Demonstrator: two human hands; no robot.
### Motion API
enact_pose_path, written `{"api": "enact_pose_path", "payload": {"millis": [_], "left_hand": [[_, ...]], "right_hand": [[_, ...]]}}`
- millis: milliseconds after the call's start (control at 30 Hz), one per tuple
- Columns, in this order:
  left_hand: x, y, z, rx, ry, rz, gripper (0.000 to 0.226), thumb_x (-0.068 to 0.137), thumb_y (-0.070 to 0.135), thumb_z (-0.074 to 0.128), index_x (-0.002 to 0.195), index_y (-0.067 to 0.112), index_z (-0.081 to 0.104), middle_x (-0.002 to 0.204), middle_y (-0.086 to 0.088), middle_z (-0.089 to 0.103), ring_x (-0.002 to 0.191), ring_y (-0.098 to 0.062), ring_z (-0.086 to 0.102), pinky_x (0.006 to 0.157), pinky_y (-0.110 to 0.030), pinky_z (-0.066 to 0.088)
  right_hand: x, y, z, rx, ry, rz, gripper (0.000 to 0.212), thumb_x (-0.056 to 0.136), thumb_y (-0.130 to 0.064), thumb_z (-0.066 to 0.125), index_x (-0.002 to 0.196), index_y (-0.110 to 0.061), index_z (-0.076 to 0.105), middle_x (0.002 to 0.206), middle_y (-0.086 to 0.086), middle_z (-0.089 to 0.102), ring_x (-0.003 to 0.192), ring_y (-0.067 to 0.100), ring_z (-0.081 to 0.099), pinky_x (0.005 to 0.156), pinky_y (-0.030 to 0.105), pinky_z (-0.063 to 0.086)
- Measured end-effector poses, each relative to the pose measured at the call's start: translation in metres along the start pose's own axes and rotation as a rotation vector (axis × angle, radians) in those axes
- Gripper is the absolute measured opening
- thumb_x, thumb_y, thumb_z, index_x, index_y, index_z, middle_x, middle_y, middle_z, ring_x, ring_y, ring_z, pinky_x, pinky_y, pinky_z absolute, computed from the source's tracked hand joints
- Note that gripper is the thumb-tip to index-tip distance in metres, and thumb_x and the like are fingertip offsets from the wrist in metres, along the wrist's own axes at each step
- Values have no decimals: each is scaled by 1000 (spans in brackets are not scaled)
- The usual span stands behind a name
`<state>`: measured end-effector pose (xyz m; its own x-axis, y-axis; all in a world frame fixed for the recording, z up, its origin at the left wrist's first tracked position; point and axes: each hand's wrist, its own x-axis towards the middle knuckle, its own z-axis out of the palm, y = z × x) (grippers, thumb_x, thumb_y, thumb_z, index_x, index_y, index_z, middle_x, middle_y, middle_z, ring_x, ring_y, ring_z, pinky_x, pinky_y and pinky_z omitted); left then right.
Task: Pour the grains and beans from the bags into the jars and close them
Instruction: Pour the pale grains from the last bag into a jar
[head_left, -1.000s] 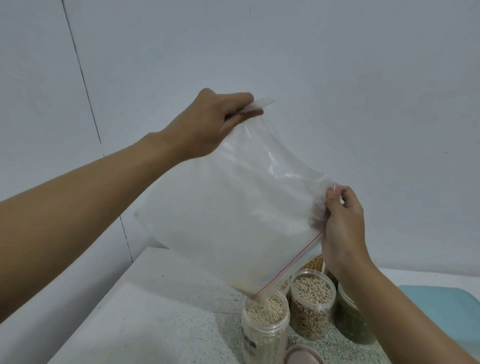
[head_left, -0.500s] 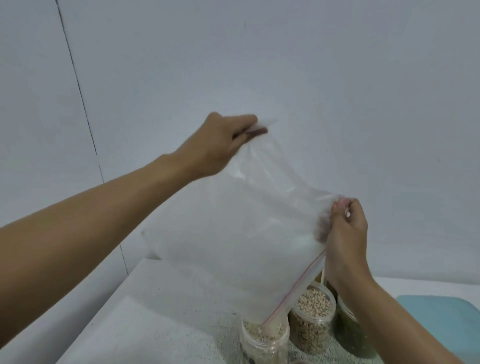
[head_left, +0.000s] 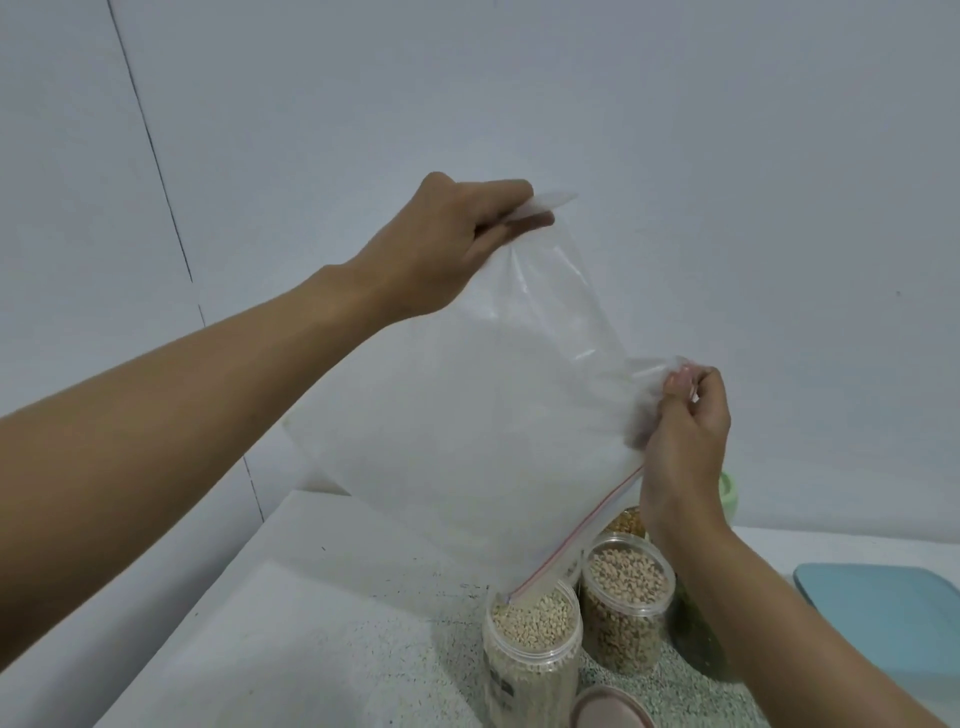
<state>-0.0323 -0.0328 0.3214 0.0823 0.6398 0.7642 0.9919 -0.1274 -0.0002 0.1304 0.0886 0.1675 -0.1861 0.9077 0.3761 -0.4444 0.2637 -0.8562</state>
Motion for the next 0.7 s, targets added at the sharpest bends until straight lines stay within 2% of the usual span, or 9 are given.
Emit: {"api": "enact_pose_path", "payload": {"millis": [167,333,433,500,600,700], "left_hand": [[-3,-3,4,-7,7,-18,43,106,28,53,71,14,30,57,7,24,55,-14,23,52,-22,20],[-3,-1,6,-40,13,-39,44,106,30,53,71,15,29,58,7,23,56,-13,23,52,-23,21],[-7,-1,8,-46,-21,-53,45,106,31,53,70,17,31,57,8,23,55,-13,23,52,-23,21],[-7,-1,6,-76,5,-78,46,106,30,53,69,12,34,58,1,27,54,-15,25,53,-25,23],[-5,0,-4,-100,-3,-157,54,105,44,51,76,0,40,63,-10,34,56,-19,32,54,-29,27],[-12,-5,-12,-213,-86,-320,60,95,67,49,83,9,52,63,-4,43,53,-16,41,50,-26,36]], "right_hand": [[2,2,3,-19,-4,-31,28,111,-24,37,85,-24,45,67,-14,44,53,-1,41,46,15,36],[2,4,1,-30,-13,-52,27,111,-24,37,86,-23,45,68,-13,44,53,-2,41,47,14,36],[2,3,-1,-27,-23,-66,27,111,-23,37,85,-21,45,62,-18,45,53,-3,42,47,12,36],[6,1,0,-10,-8,-70,27,111,-23,37,85,-22,45,62,-18,45,53,-4,42,47,11,36],[9,3,1,9,-5,-47,28,111,-24,38,84,-22,45,66,-15,44,54,-2,42,47,13,36],[12,7,1,34,-10,-29,29,111,-27,38,83,-21,44,61,-16,46,52,-1,41,46,15,36]]}}
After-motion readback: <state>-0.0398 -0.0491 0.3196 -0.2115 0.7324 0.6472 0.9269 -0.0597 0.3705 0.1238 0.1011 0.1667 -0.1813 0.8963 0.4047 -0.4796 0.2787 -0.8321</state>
